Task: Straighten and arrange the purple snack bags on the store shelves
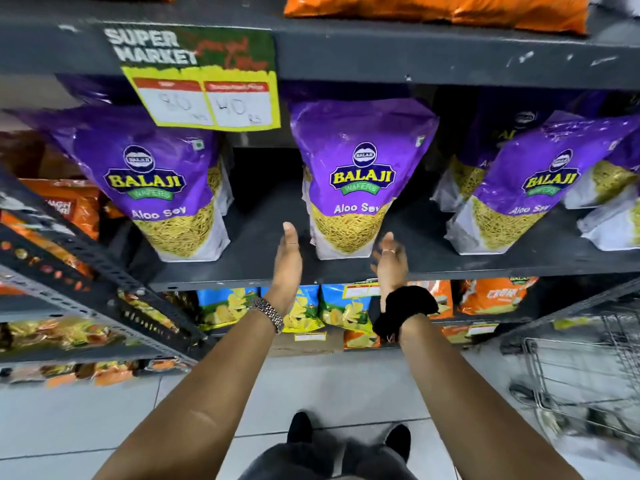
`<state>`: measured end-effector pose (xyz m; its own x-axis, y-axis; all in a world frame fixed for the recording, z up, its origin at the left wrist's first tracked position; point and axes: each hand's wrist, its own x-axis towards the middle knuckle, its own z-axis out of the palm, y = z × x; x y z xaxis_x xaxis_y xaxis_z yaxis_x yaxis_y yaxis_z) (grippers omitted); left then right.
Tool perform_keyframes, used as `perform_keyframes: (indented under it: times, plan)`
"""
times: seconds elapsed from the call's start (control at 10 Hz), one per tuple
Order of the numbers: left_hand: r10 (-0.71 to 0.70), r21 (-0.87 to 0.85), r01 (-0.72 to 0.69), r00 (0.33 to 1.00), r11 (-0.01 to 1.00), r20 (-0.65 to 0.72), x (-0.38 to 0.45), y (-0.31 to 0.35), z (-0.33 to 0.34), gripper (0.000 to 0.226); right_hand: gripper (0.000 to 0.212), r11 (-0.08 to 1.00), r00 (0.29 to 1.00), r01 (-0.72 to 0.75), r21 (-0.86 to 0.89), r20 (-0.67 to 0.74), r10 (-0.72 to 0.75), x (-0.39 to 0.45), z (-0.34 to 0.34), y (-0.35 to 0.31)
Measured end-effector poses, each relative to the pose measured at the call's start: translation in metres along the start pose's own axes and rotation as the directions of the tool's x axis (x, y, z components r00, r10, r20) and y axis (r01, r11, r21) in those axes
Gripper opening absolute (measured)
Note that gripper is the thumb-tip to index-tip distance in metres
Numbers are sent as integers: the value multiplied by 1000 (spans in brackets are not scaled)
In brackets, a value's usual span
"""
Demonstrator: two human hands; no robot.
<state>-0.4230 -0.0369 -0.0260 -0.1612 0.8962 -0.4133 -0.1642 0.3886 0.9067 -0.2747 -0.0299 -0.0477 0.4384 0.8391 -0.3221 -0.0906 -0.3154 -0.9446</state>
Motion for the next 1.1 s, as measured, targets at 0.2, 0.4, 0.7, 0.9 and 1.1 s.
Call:
perform_keyframes:
  times: [0.2,0.4,0.7,0.9,1.1]
  plan:
    - [87,161,10,807,987,-584,-1,-11,-77,47,25,992,977,-129,-4,172,128,-48,57,6]
    - [36,-47,-69,862,996,-505,20,26,-163,66,43,976,831,-204,-72,515,212,-75,158,-11]
    - [13,-73,-39,946,997,-324,19,36,-201,74,62,983,814,-57,-173,562,146,-96,217,-7]
    - [31,-92,-60,955,994,-294,10,39,-198,70,56,985,832,-62,-159,537,139,-119,212,-21]
    - [342,204,-279,837,938,-428,-13,29,-188,60,33,991,809,114,-76,585,-48,-136,185,-37]
